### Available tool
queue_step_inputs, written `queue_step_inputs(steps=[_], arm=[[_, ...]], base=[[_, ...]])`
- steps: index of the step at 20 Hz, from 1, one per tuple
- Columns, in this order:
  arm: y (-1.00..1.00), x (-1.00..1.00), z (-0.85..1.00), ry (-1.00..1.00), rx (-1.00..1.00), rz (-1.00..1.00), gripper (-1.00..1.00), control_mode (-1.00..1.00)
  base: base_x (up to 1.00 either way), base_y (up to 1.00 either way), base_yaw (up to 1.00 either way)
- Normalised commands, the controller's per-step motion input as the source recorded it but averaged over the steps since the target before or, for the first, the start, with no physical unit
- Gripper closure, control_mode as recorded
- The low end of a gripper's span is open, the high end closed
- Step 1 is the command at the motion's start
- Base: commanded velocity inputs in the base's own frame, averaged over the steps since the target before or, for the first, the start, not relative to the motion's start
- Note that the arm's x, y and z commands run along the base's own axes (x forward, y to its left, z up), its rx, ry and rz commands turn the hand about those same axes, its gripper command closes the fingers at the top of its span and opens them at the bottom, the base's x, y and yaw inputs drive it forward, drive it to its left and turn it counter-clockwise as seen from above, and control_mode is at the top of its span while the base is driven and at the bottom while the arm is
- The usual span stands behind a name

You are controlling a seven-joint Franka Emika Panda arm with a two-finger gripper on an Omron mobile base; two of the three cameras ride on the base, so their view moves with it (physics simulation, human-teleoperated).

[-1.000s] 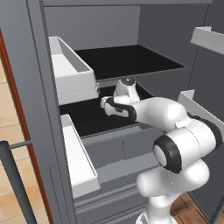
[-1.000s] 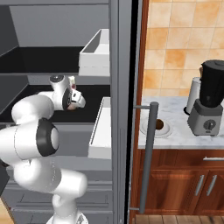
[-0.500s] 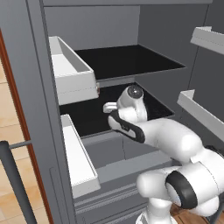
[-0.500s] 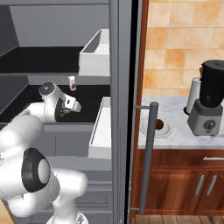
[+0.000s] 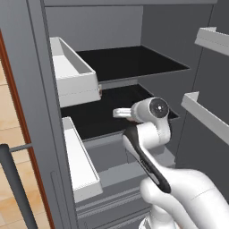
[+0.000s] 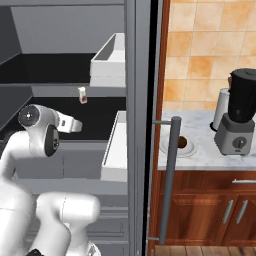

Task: Pick the peach and orange from the fridge and place them on the plate next to the blender to make a fruit smoothie.

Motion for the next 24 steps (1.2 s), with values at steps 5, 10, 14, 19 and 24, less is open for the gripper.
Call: queue_step_inputs(steps=[5,10,14,19,24], arm=[[-0.05,-1.00,0.96,0.01,0.00,0.00,1.00,-1.00],[-0.04,-1.00,0.62,0.17,0.00,0.00,1.00,-1.00],[-0.06,-1.00,0.29,0.26,0.00,0.00,1.00,-1.00],[0.00,-0.25,0.00,0.09,0.00,0.00,1.00,-1.00],[0.00,-0.14,-0.02,0.01,0.00,0.00,1.00,1.00]], base=[[0.00,0.00,0.00],[0.00,0.00,0.00],[0.00,0.00,0.00],[0.00,0.00,0.00],[-0.37,-0.11,0.00]])
